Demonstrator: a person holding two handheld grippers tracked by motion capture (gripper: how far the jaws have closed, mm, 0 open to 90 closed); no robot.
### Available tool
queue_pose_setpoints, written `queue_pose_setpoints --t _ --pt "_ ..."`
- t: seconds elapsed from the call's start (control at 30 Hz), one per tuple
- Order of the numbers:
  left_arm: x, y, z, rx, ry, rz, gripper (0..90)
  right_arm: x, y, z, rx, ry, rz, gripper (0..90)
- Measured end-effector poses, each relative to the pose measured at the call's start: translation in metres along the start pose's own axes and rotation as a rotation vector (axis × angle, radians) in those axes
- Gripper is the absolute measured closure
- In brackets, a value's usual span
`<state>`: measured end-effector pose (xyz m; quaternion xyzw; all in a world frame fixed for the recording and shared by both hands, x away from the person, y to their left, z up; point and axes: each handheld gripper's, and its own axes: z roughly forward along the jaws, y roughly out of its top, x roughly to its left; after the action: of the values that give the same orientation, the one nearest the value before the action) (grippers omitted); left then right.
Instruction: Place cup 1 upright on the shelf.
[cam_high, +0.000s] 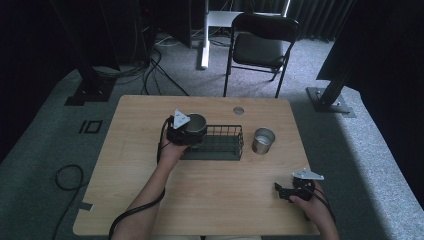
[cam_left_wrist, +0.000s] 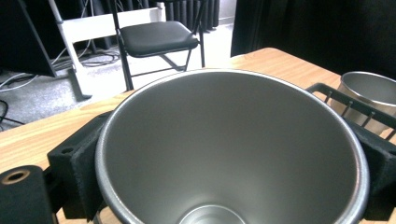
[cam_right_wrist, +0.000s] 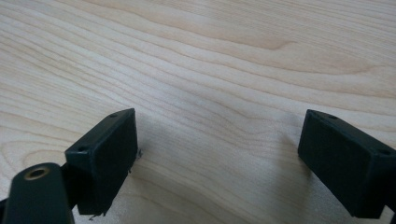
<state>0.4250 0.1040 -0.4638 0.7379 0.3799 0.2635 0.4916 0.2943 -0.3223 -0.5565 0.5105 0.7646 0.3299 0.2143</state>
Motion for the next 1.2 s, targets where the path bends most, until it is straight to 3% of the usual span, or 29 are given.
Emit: queue_pose_setpoints --t 0.37,0.57,0.6,0.77,1.2 --pt "-0.004 -0.007 -0.005 -0.026 0.013 0.02 7.9 0.0 0.0 0.0 0.0 0.0 0.0 11.6" --pt "-0.003 -0.006 -0.006 -0.01 0.02 0.006 7.1 0.0 0.0 0.0 0.0 0.0 0.0 11.6" --pt "-0.003 -0.006 -0.006 0.0 0.02 0.012 2.3 0.0 0.0 0.0 0.0 0.0 0.0 11.6" --pt "0.0 -0.008 -0.008 0.019 -0.001 0.008 0.2 0.0 0.0 0.0 0.0 0.0 0.0 11.6" --pt "0.005 -0.01 -0.022 0.011 -0.008 0.008 0.3 0.0 0.0 0.0 0.0 0.0 0.0 11.6"
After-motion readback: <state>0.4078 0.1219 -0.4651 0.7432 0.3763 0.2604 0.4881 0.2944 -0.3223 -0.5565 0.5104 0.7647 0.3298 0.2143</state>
